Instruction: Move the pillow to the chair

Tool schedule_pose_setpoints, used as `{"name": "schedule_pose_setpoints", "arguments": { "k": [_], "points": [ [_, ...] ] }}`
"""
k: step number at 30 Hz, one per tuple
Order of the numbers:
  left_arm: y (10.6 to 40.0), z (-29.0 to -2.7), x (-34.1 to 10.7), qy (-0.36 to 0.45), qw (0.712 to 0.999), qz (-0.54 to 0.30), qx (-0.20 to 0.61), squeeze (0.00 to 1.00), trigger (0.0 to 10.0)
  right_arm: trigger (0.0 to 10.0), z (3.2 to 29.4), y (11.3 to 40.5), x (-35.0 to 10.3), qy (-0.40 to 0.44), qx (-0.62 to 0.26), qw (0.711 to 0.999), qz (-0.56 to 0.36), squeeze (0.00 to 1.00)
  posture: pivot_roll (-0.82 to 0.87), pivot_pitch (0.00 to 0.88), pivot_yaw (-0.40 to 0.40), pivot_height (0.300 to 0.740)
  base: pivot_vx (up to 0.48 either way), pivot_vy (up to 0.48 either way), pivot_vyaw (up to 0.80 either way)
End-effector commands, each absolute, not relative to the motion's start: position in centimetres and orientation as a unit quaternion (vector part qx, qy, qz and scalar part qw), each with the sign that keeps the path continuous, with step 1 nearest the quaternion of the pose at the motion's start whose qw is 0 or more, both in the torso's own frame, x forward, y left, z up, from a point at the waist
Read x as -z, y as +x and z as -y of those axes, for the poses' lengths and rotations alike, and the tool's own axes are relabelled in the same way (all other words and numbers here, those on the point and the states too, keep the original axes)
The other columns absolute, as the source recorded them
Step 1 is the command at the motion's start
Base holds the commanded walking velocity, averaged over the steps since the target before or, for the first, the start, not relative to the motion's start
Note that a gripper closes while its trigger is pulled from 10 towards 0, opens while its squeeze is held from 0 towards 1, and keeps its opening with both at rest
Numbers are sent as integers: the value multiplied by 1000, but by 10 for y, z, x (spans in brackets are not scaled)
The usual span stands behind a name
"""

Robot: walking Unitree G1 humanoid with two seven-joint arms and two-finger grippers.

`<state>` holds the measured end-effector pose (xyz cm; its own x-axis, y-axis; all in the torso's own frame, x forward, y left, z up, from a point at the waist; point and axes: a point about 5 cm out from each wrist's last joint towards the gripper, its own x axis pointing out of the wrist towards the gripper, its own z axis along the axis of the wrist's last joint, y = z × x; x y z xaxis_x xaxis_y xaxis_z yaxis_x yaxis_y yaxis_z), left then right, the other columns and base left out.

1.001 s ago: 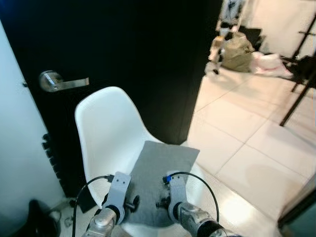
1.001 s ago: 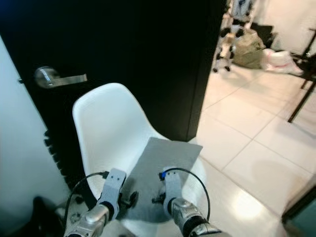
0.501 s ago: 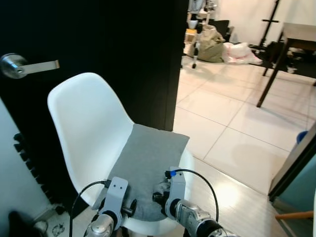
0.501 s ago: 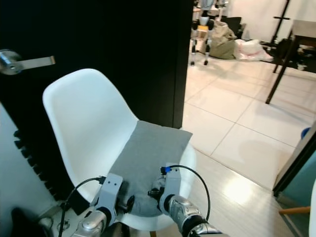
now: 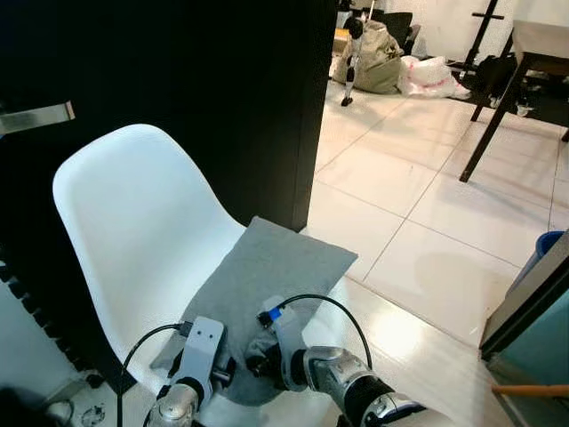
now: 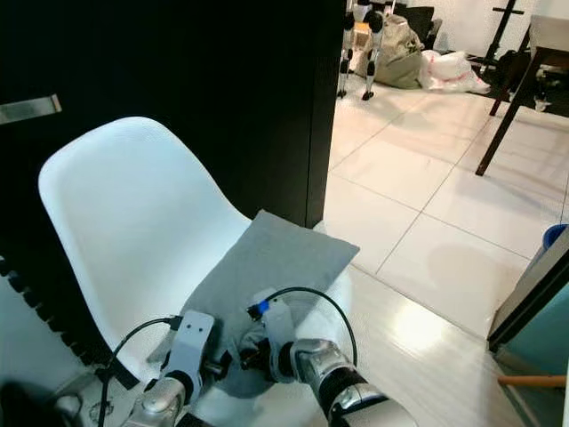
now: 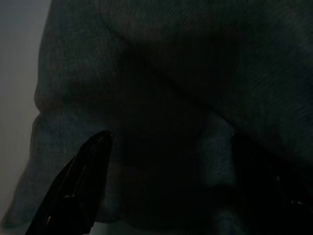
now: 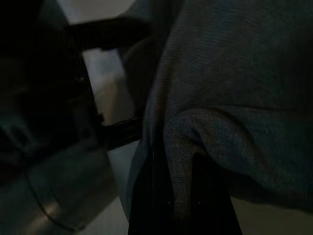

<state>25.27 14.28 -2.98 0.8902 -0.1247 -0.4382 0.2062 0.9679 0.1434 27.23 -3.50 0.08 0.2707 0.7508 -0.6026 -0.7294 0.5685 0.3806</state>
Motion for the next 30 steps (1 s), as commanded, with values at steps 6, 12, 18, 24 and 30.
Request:
{"name": "schedule_pose_setpoints", "arguments": {
  "k": [6,12,18,24,30],
  "points": [
    [296,-150,-29,112,993,-42,-6,0,10000,10000,-13,220,12,0,-598,664,-450,0,121,0,-68,590,0,0,0],
    [302,-148,-49,124,992,20,-19,0,10000,10000,0,222,20,-18,-569,677,-466,0,121,0,-71,590,0,0,0],
    [302,-153,-60,153,985,51,-55,0,10000,10000,10,219,24,-22,-572,669,-474,0,125,0,-73,590,0,0,0],
    [300,-155,-57,166,984,37,-61,0,10000,10000,-8,215,8,45,-661,631,-403,867,124,0,-73,590,0,0,0],
    [301,-151,-56,167,984,34,-57,0,10000,10000,-23,221,-4,64,-668,657,-345,1000,119,0,-71,590,0,0,0]
  ]
}}
